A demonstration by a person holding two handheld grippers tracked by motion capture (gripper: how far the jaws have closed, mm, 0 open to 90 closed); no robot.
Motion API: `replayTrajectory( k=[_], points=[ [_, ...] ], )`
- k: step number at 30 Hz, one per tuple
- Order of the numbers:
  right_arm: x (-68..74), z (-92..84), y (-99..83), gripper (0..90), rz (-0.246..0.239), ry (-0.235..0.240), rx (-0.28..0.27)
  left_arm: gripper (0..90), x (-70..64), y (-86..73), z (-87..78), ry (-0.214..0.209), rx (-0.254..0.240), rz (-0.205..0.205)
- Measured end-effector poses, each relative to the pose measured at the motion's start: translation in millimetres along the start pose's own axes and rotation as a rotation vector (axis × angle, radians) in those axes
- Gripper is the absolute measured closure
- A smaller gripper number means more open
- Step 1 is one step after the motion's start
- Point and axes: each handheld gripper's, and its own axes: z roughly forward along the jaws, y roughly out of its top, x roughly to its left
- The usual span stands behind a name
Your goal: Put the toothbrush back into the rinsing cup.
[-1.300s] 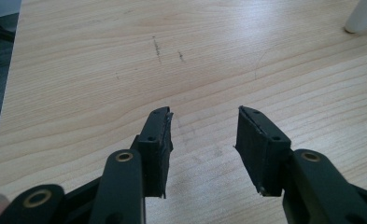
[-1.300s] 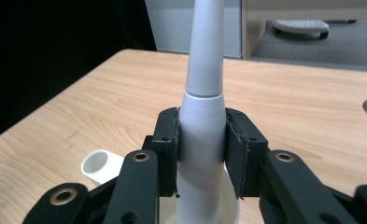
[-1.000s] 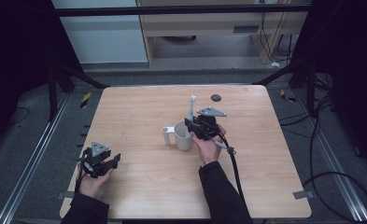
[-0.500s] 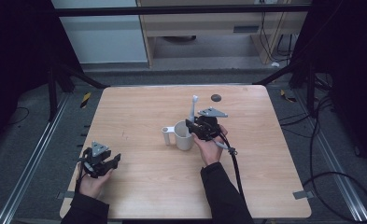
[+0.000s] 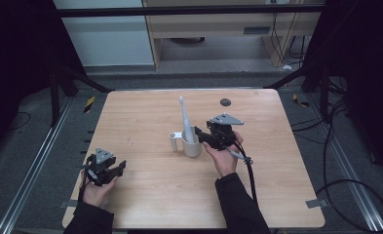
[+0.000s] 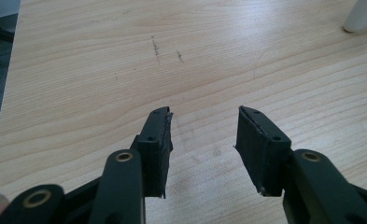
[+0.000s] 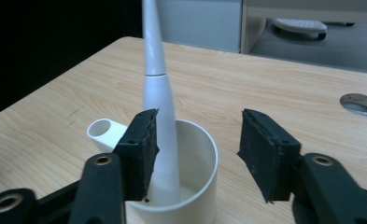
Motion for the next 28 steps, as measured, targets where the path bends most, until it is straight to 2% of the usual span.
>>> replayTrajectory(
  k=[3, 9, 16, 20, 28],
  points=[
    [-1.2, -12.9, -1.6, 39.2, -0.001, 0.001, -0.014, 53.8, -0.1, -0.1, 0.0, -0.001, 0.001, 0.000],
    [-7.9, -41.2, -10.8, 30.8, -0.030, -0.002, -0.006, 53.6, -0.5, 0.1, 0.1, -0.001, 0.002, 0.001],
    [-18.3, -68.0, -26.9, 26.6, -0.043, -0.025, 0.027, 52.7, -0.6, 0.1, -0.5, -0.004, 0.000, -0.003],
    [-30.1, -81.2, -42.5, 25.7, -0.043, -0.052, 0.057, 51.8, -0.7, 0.2, -0.4, -0.009, 0.001, -0.004],
    [-59.7, -101.5, -72.2, 23.2, -0.028, -0.139, 0.139, 49.8, -0.5, -0.2, 0.1, -0.017, 0.002, -0.004]
  ],
)
